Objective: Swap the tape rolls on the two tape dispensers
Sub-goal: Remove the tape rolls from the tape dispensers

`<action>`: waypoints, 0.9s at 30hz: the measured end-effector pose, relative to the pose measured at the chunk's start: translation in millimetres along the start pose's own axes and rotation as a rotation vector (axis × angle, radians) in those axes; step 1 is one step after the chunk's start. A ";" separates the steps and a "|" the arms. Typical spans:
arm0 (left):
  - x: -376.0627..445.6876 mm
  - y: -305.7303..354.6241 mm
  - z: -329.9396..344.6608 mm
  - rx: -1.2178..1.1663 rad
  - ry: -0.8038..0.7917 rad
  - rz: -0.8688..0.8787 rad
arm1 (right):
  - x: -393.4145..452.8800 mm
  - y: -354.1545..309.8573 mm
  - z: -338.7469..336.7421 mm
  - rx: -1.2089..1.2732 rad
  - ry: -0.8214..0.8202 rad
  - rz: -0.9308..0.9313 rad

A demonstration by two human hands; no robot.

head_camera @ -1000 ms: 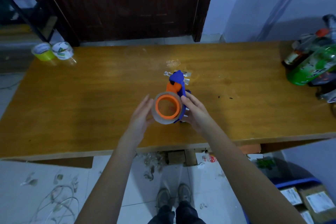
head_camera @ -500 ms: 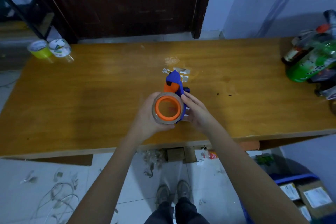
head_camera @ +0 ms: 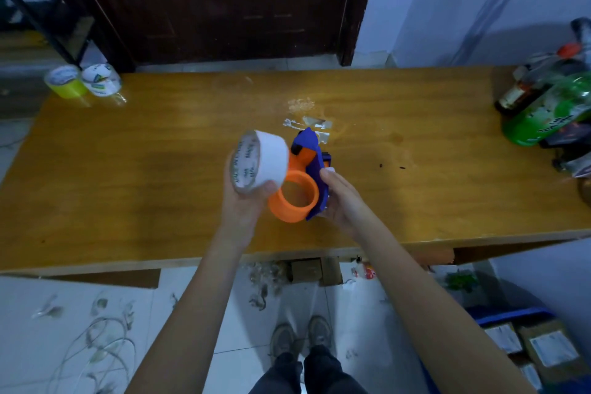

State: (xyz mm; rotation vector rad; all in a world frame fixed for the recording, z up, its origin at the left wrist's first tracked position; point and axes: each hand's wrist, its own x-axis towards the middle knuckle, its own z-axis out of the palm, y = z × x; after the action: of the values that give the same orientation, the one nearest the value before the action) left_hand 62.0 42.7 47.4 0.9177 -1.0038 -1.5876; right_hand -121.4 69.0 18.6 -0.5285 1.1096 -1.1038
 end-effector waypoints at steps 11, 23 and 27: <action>15.5 -14.3 -9.2 -0.082 0.154 -0.126 | 20.8 11.4 39.9 -0.123 0.274 0.107; 28.8 -33.9 -29.8 0.450 -0.045 0.106 | 34.6 45.6 56.6 0.163 0.430 0.209; 35.7 -48.7 -33.0 0.502 -0.087 0.061 | 40.0 58.6 63.8 0.375 0.577 0.242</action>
State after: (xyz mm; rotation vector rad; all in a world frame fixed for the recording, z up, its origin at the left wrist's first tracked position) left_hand 68.1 9.9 -12.8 1.1448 -1.5178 -1.3546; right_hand -37.4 46.3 -20.4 0.2358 1.3713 -1.2446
